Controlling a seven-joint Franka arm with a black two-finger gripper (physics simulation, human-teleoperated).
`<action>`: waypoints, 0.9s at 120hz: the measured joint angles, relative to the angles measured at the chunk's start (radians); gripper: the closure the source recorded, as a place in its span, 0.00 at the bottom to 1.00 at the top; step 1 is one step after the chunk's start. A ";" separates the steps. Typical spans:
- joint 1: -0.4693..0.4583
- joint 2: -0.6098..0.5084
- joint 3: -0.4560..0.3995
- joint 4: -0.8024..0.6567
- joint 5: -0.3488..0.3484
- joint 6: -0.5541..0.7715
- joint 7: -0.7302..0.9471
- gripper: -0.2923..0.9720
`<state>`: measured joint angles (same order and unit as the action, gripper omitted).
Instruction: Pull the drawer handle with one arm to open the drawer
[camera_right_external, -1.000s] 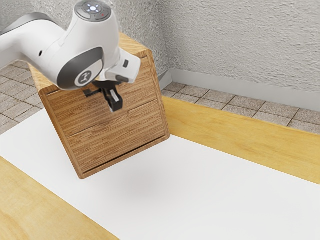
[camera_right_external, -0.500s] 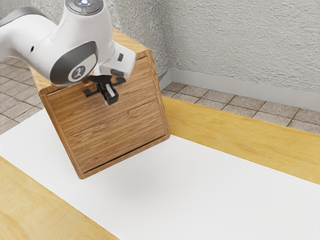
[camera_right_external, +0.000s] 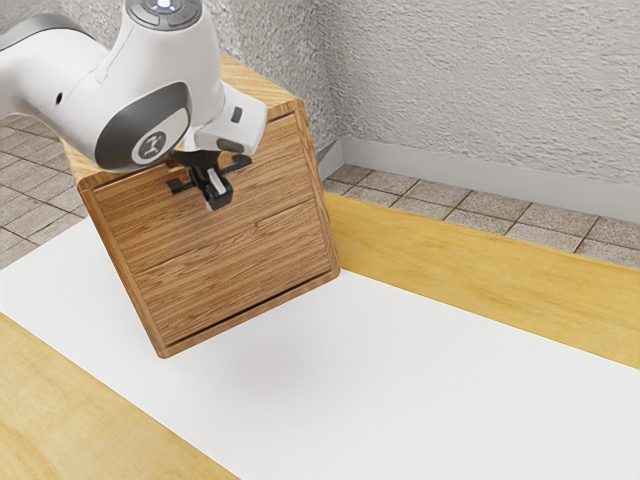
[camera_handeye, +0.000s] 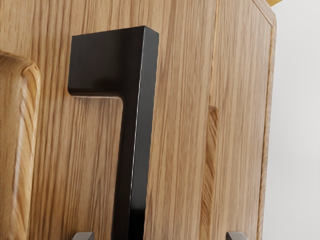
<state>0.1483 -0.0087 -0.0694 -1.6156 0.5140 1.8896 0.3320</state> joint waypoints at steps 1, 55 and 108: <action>0.001 0.000 -0.001 0.000 0.000 0.000 0.000 0.53; 0.038 -0.022 -0.038 -0.029 -0.007 0.005 -0.013 0.54; 0.043 -0.048 -0.086 -0.056 -0.009 0.008 -0.032 0.56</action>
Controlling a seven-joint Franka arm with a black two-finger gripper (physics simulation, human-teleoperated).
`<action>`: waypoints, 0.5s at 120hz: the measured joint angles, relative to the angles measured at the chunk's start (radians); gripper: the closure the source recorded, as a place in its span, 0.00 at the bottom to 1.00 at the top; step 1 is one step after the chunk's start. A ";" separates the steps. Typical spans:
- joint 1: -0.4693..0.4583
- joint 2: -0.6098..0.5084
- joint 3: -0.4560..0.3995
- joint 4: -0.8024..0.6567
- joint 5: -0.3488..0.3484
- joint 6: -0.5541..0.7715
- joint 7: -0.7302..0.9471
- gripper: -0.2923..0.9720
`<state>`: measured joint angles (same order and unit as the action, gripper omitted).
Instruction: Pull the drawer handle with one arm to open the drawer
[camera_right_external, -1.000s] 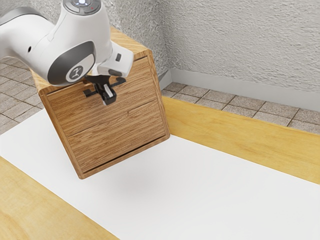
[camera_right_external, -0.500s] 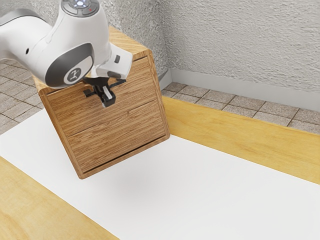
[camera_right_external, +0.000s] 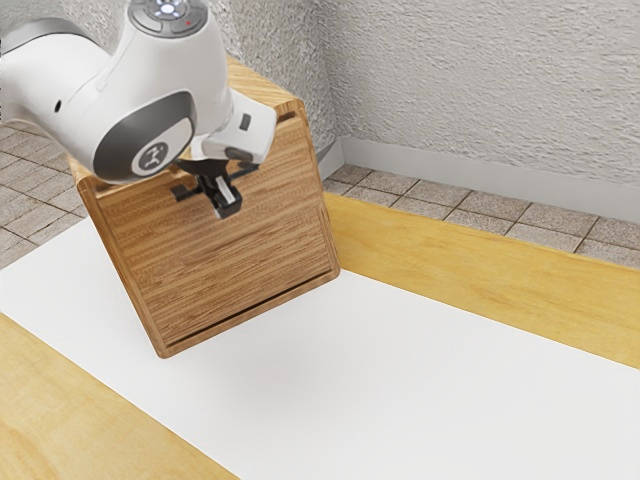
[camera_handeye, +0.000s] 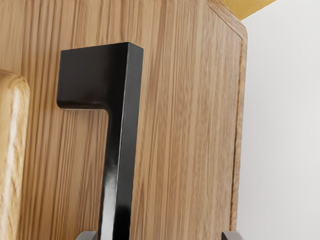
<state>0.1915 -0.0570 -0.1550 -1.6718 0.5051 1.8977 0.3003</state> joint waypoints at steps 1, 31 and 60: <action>-0.002 0.000 0.000 0.000 0.000 0.000 0.000 0.56; -0.029 -0.030 -0.003 -0.032 -0.003 0.000 -0.010 0.54; -0.020 -0.061 -0.025 -0.067 -0.004 0.000 -0.021 0.55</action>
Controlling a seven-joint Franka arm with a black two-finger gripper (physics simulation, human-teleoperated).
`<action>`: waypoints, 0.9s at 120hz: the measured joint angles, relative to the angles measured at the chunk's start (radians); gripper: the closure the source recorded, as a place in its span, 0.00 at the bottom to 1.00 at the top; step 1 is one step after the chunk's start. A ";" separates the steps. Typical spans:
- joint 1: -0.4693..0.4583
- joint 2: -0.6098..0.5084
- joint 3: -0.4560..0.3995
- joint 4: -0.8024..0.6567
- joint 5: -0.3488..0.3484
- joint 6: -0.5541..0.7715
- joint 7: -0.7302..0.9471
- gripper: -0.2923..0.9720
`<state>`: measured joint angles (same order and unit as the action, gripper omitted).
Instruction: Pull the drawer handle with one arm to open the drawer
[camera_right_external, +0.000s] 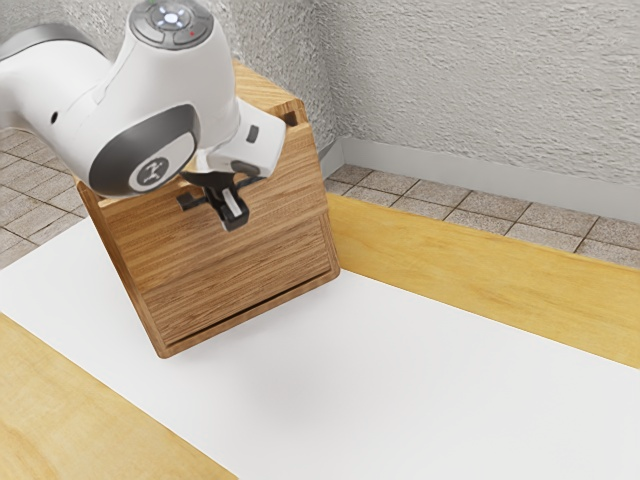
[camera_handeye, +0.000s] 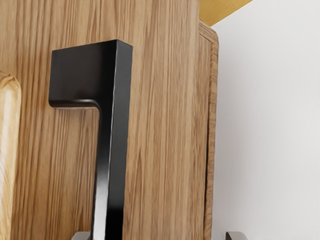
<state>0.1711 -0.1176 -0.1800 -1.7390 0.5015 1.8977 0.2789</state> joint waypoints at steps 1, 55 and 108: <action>0.001 -0.001 -0.002 0.000 0.000 0.000 0.000 0.55; -0.003 -0.078 -0.055 -0.075 -0.020 0.001 -0.029 0.55; -0.004 -0.106 -0.112 -0.109 -0.042 0.014 -0.056 0.54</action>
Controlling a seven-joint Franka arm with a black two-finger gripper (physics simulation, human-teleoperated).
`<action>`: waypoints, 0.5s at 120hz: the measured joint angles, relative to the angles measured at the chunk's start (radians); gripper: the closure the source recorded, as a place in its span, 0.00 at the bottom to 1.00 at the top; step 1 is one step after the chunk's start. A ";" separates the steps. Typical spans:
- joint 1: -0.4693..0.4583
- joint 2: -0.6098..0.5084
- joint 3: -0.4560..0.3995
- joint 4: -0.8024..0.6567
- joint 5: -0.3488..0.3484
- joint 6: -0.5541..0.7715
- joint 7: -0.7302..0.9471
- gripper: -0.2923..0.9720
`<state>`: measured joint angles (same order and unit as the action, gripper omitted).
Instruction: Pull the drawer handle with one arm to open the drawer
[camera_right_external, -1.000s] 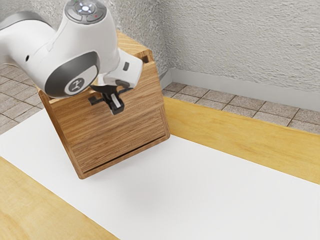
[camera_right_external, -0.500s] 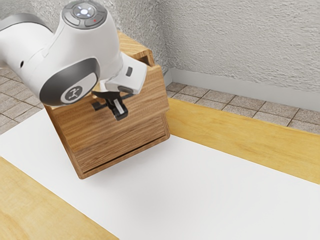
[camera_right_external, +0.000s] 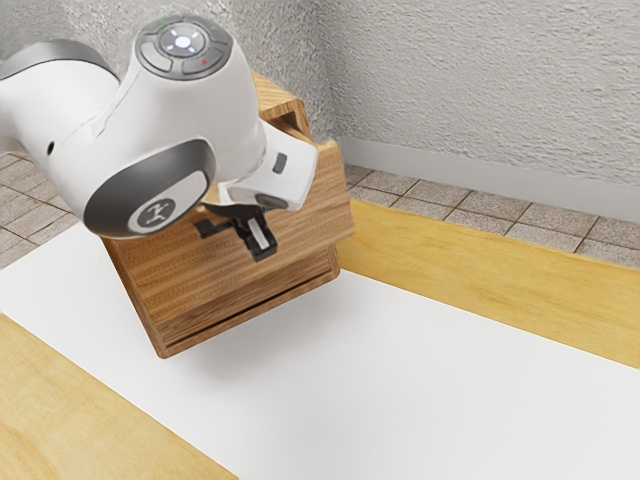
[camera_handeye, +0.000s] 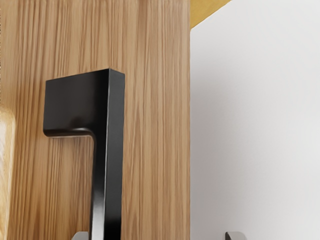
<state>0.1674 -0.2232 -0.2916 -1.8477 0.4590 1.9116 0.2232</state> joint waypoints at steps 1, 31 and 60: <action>0.000 -0.001 -0.001 0.000 0.000 0.000 0.000 0.54; 0.000 -0.026 -0.026 -0.016 -0.015 0.004 -0.013 0.55; 0.000 -0.058 -0.053 -0.042 -0.029 0.006 -0.026 0.55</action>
<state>0.1672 -0.2811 -0.3444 -1.8899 0.4299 1.9179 0.1977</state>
